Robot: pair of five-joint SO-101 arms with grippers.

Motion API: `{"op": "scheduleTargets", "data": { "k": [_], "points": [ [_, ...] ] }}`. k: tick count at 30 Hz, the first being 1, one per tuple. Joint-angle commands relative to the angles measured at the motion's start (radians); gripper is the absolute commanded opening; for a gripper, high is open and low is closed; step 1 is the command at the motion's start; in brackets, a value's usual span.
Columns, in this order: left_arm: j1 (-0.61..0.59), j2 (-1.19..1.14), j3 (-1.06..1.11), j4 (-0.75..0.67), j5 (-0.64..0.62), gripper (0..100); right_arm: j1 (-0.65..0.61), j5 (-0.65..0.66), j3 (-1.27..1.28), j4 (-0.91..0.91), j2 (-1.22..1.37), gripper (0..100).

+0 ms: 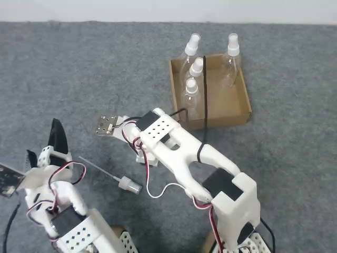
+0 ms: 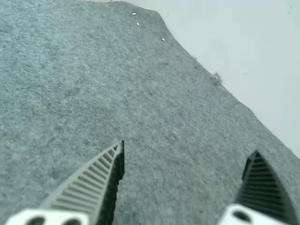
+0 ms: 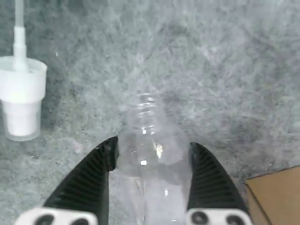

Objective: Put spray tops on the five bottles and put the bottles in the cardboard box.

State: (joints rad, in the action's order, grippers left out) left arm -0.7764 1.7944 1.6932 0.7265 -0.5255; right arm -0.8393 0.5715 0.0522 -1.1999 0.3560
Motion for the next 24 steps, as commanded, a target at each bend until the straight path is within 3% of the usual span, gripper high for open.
{"op": "scheduleTargets", "data": {
  "k": [1, 7, 17, 24],
  "points": [
    [0.000, -0.006, -0.008, 0.005, -0.006, 38, -0.005, 0.002, 0.018, 0.004, -0.143, 5.1],
    [0.000, -0.006, -0.008, 0.005, -0.006, 38, -0.005, -0.083, 0.084, 0.005, -0.237, 5.2],
    [0.000, -0.006, -0.008, 0.003, -0.003, 38, -0.005, -0.098, 0.242, 0.015, -0.384, 5.2],
    [0.000, -0.006, -0.008, 0.005, 0.104, 38, -0.005, -0.146, 0.344, 0.053, -0.492, 5.1]
  ]
}}
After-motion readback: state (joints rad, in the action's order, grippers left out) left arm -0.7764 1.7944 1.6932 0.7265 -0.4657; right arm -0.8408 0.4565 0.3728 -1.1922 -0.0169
